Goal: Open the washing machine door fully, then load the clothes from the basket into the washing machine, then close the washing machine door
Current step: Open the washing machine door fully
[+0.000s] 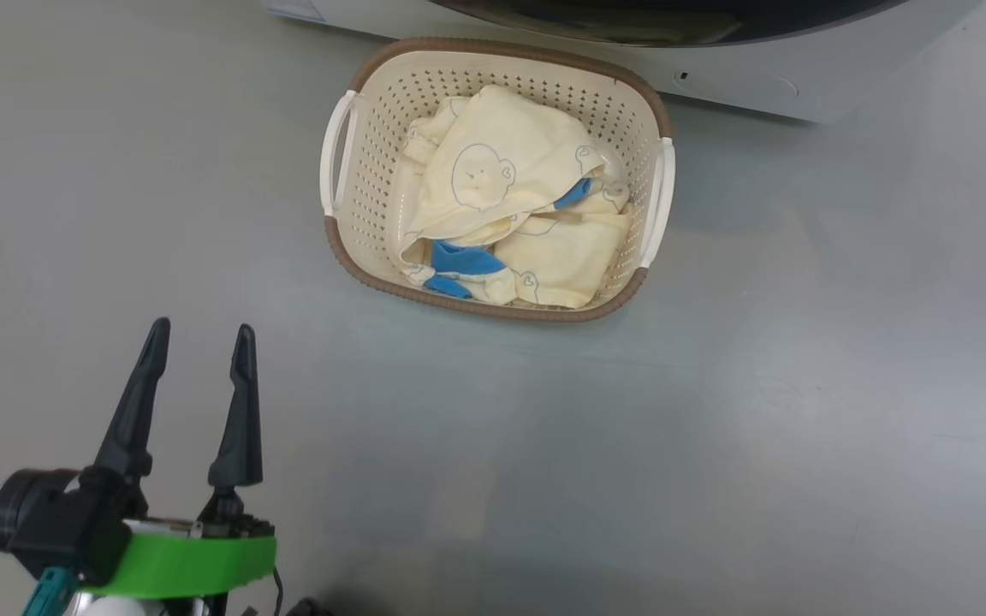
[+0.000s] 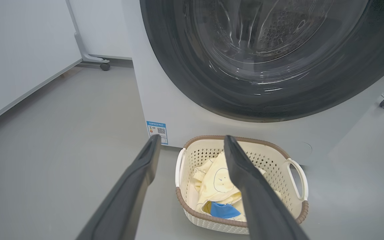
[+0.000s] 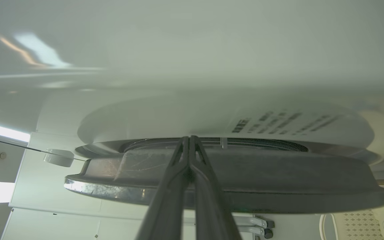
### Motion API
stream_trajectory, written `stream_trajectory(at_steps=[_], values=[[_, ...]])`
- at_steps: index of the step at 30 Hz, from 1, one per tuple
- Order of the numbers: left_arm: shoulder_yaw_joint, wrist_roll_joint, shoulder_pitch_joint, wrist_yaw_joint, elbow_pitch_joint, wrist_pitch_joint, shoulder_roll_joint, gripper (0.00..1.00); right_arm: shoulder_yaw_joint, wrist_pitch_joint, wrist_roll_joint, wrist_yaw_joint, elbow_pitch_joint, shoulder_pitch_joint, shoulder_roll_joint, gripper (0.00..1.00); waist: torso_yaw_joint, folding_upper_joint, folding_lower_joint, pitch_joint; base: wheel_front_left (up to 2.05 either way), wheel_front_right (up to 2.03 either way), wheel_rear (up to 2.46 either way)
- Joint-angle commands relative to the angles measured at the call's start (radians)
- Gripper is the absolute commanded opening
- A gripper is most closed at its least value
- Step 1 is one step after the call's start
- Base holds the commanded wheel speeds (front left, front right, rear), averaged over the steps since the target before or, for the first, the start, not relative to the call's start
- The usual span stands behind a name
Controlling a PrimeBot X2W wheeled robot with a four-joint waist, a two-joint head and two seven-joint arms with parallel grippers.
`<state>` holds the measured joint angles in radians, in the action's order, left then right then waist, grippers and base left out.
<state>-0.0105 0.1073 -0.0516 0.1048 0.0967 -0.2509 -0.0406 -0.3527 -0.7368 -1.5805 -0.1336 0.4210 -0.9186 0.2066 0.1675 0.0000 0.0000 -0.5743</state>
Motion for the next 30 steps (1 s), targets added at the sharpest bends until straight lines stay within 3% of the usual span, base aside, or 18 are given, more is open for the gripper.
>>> stream_trajectory(at_steps=[1,19,30], values=[[0.03,0.004,-0.003,-0.007,0.034,-0.011,-0.01,1.0,0.014,-0.008,0.005,0.003,-0.036,-0.042,-0.004,0.0,0.003,0.0,0.0,-0.003,0.0,0.0,0.0],[0.012,0.018,-0.009,-0.028,0.033,-0.011,-0.01,1.0,0.067,-0.03,0.022,0.003,-0.033,-0.095,-0.008,0.0,0.027,0.0,0.0,-0.024,0.0,0.0,0.0],[0.005,0.033,-0.032,-0.024,0.006,-0.011,-0.01,1.0,0.106,-0.048,0.027,0.003,-0.036,-0.021,-0.039,0.0,-0.009,0.0,0.0,0.056,0.0,0.0,0.0]])
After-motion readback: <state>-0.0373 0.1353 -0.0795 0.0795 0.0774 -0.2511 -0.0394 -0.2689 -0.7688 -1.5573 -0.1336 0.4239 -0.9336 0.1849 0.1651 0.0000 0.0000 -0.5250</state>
